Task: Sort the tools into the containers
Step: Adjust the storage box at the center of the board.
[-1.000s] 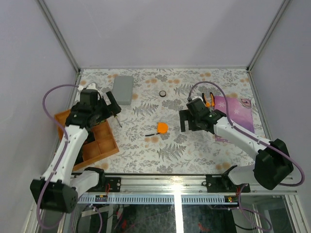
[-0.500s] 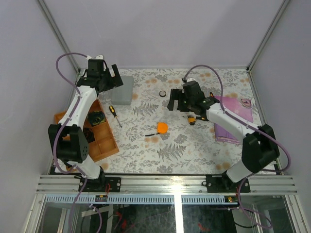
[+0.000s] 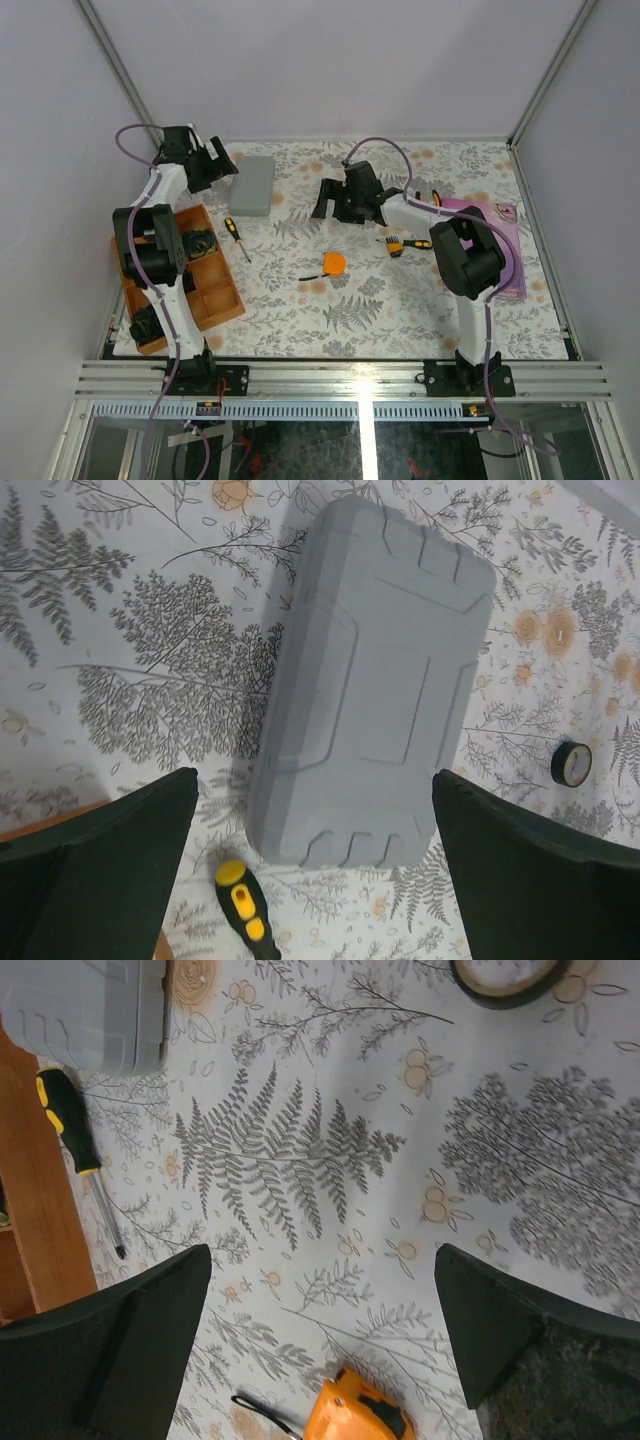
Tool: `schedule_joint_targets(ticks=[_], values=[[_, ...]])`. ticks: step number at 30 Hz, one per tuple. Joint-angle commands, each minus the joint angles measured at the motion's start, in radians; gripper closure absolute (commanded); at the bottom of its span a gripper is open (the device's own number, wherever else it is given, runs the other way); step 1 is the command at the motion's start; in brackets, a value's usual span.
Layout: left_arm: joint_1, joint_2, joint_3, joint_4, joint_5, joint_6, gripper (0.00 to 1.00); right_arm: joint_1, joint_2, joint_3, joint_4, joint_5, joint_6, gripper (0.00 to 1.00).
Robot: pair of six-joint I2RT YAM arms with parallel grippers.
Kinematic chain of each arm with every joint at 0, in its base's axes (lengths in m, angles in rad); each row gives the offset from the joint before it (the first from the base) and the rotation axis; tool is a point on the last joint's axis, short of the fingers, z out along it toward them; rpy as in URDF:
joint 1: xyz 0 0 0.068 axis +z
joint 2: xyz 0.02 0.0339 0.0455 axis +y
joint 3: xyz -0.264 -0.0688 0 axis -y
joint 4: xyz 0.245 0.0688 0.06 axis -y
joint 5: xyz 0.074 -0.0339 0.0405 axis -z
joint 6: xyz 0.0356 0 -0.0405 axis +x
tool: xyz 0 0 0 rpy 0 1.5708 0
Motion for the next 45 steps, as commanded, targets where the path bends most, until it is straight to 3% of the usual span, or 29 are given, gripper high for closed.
schedule_joint_targets(ticks=[1,12,22,35,45], values=[[-0.005,0.078,0.093,0.082,0.095,0.001,0.00,-0.003,0.040,0.078,0.152,-0.082,0.049,0.00],[-0.007,0.273,0.257,0.032,0.132,0.024,0.07,-0.002,0.082,0.101,0.191,-0.140,0.052,0.06],[-0.047,0.351,0.320,-0.016,0.122,0.064,0.13,-0.003,0.087,0.111,0.181,-0.145,0.022,0.07],[-0.162,0.296,0.197,0.002,0.139,0.105,0.24,-0.075,0.061,0.019,0.254,-0.179,0.099,0.08],[-0.275,0.146,-0.101,0.146,0.089,0.016,0.29,-0.103,0.099,0.003,0.325,-0.229,0.160,0.09]])
